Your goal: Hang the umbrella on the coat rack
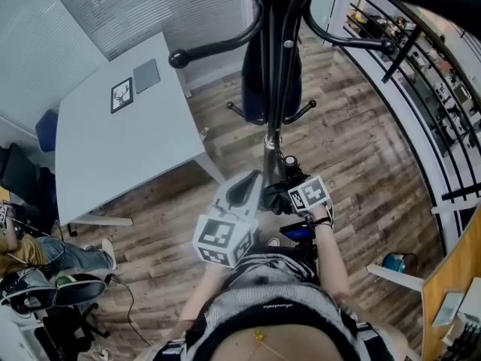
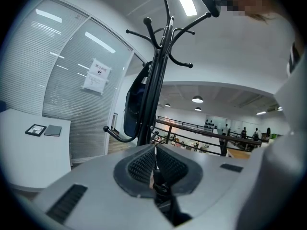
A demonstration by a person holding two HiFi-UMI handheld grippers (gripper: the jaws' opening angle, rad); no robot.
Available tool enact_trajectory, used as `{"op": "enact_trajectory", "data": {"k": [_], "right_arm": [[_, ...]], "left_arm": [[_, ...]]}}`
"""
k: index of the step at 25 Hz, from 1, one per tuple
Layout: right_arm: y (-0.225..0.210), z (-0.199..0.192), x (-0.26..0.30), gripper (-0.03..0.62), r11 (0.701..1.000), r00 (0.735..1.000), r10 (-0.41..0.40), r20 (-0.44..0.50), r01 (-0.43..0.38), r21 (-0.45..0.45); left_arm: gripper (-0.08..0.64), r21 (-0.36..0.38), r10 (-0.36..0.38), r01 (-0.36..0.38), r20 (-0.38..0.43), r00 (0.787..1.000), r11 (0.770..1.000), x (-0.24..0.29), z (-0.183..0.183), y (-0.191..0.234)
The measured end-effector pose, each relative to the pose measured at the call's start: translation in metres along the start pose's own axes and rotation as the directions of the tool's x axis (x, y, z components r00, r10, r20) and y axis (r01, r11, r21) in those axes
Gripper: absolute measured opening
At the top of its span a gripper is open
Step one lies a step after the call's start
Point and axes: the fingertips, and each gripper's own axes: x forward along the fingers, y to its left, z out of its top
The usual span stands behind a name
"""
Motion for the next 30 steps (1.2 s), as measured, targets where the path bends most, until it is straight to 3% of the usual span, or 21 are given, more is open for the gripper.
{"op": "enact_trajectory", "data": {"k": [12,21,30], "right_arm": [[0.002,0.002,0.011,0.256,0.999,1.0,0.03,-0.001,-0.03,-0.043],[0.004,0.019,-0.002,0.23,0.997,0.99,0.067,0.124,-0.069,0.015],[0.012,0.02,-0.008,0.23,0.996,0.986,0.087,0.141,-0.089,0.006]], "left_arm": [[0.011,0.006,0.004,-0.004,-0.006,1.0,1.0,-0.002,-0.002,-0.001],[0.011,0.015,0.002,-0.002,-0.02,1.0,1.0,-0.001,-0.006,-0.002],[0.011,0.008,-0.009,0.01,-0.031,0.999,1.0,0.002,-0.01,-0.006]]}}
